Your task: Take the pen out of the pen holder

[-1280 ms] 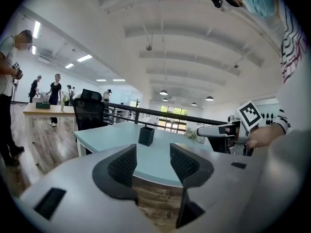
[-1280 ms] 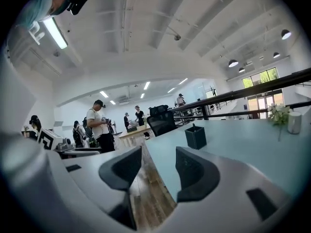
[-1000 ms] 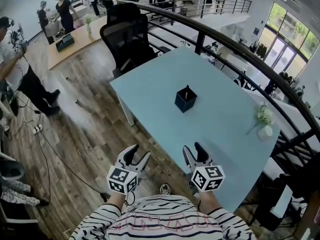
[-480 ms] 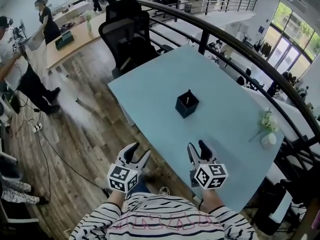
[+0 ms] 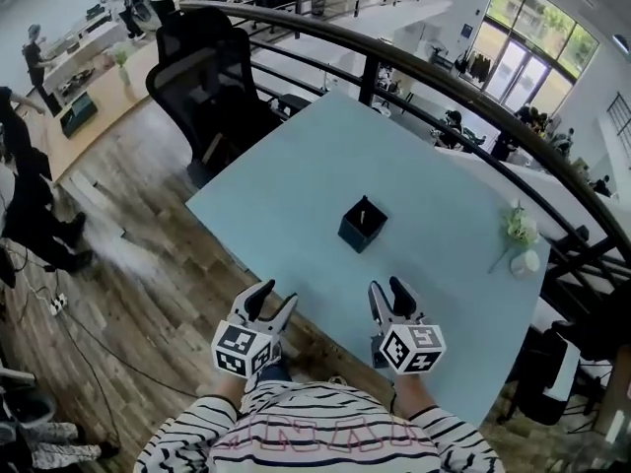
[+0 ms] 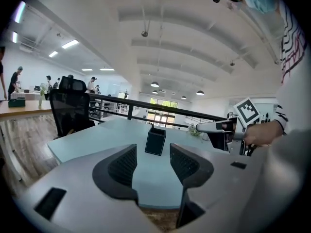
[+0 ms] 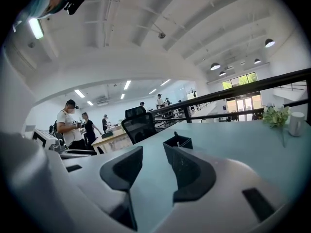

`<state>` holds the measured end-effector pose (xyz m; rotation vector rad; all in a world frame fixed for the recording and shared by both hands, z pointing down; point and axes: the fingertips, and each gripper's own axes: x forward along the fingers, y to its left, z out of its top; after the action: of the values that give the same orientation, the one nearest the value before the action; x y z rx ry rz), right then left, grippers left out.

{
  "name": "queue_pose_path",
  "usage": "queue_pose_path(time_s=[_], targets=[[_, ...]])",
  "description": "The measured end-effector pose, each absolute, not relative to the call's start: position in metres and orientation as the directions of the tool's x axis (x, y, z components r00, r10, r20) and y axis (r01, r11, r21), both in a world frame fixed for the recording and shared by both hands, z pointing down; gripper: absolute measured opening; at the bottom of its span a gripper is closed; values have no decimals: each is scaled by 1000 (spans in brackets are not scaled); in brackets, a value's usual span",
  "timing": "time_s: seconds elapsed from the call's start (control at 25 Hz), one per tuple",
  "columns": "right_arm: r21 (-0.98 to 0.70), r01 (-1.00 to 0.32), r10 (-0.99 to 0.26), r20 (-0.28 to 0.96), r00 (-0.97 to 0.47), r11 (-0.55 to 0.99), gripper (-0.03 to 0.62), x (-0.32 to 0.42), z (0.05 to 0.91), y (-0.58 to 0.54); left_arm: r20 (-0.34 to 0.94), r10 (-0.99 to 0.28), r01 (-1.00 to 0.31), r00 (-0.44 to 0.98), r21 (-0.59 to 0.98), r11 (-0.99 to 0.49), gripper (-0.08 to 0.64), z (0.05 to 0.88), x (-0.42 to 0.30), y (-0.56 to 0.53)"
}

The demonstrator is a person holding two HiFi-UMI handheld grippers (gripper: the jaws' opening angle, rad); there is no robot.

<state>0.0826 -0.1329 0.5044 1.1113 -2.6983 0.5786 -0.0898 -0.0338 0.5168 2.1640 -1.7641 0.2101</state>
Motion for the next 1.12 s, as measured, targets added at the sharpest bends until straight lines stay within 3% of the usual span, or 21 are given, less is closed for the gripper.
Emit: queue_pose_path(time_s=[0.64, 1.12], targets=[[-282, -856, -813, 289, -506, 433, 196, -5, 501, -149, 338, -822, -889, 459, 171, -425, 193, 519, -193, -93], [-259, -907, -862, 306, -403, 332, 190, -2, 512, -152, 347, -736, -813, 581, 197, -548, 193, 536, -183, -118]])
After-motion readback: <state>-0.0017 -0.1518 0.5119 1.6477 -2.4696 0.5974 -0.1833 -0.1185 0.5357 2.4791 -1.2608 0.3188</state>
